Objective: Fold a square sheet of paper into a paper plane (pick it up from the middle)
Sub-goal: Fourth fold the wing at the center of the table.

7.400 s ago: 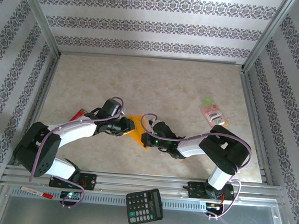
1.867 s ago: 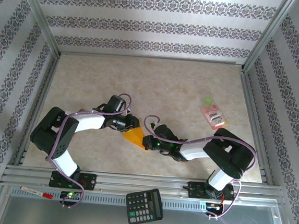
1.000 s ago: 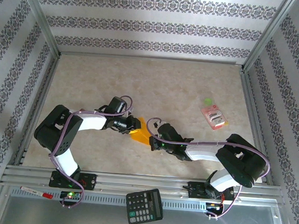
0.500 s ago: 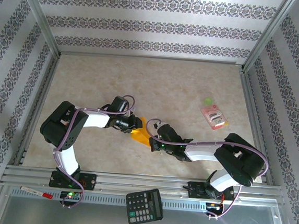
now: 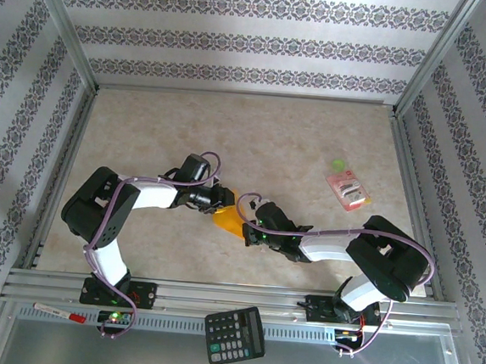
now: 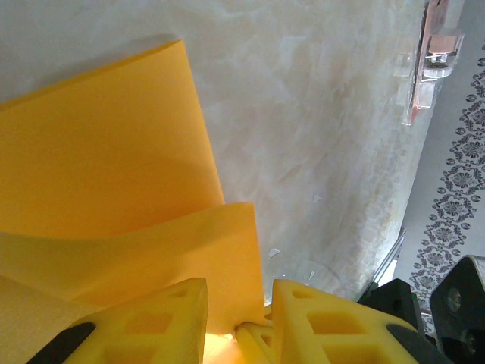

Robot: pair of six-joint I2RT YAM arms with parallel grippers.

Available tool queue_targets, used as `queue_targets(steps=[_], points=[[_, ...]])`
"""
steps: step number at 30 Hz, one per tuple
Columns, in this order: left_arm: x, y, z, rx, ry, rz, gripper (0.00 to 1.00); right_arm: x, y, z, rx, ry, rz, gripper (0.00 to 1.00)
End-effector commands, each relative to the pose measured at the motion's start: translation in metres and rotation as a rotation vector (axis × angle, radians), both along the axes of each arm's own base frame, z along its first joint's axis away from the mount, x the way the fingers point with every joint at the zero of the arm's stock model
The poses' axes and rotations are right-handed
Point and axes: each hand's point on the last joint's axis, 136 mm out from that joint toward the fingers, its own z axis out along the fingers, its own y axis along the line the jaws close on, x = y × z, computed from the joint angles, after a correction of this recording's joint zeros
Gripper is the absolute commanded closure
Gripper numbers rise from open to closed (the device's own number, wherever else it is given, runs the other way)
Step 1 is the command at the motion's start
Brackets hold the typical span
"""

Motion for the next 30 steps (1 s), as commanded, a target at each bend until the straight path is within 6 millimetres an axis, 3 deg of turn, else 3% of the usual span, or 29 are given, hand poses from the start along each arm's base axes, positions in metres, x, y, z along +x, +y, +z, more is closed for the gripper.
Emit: queue_targets(steps=[1, 16, 21, 30], points=[[0.003, -0.003, -0.005, 0.008, 0.0, -0.005, 0.71, -0.005, -0.005, -0.01, -0.03, 0.017, -0.006, 0.99], [-0.005, 0.016, -0.045, 0.104, 0.041, -0.002, 0.73, -0.007, 0.0, 0.012, 0.07, 0.046, -0.019, 0.87], [-0.008, 0.016, -0.048, 0.106, 0.045, -0.003, 0.73, -0.01, 0.001, 0.021, 0.118, 0.069, -0.027, 0.85], [-0.008, 0.017, -0.047, 0.105, 0.045, -0.004, 0.73, -0.017, -0.008, 0.01, 0.117, 0.115, -0.059, 0.87]])
